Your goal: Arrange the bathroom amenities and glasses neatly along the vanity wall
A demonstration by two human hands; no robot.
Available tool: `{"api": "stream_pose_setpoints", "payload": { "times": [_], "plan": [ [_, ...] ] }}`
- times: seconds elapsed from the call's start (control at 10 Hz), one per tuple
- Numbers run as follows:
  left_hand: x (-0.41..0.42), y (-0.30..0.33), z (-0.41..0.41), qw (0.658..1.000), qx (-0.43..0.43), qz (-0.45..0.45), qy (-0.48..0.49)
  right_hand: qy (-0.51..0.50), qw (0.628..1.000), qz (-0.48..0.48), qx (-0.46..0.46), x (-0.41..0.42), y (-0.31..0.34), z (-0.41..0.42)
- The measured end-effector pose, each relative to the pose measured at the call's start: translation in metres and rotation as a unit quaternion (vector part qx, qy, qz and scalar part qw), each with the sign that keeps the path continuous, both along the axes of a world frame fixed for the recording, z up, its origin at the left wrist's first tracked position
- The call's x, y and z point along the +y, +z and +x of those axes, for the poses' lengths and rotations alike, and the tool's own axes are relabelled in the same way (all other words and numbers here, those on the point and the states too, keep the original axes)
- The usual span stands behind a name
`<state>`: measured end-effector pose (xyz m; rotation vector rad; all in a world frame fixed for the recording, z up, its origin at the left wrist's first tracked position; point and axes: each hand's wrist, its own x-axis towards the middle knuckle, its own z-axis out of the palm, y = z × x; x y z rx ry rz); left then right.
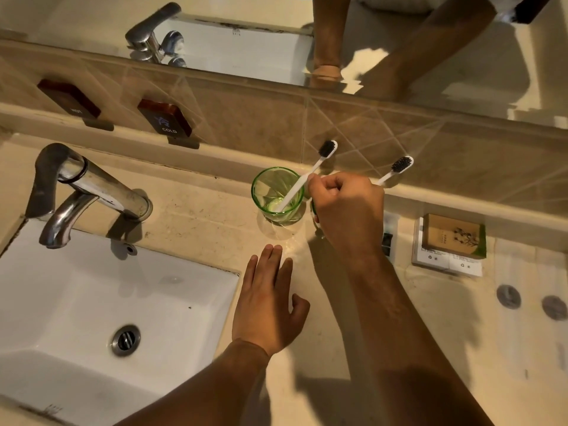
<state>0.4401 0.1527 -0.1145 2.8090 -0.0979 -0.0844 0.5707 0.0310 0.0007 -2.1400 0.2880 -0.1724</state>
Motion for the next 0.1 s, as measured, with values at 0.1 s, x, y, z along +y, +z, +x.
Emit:
{"api": "stream_pose_setpoints", "payload": {
  "times": [0.1],
  "plan": [
    [0.0031, 0.003, 0.0025, 1.0, 0.016, 0.001, -0.004, -0.031, 0.998, -0.037, -0.044, -0.0068, 0.0063, -0.0311]
  ]
}}
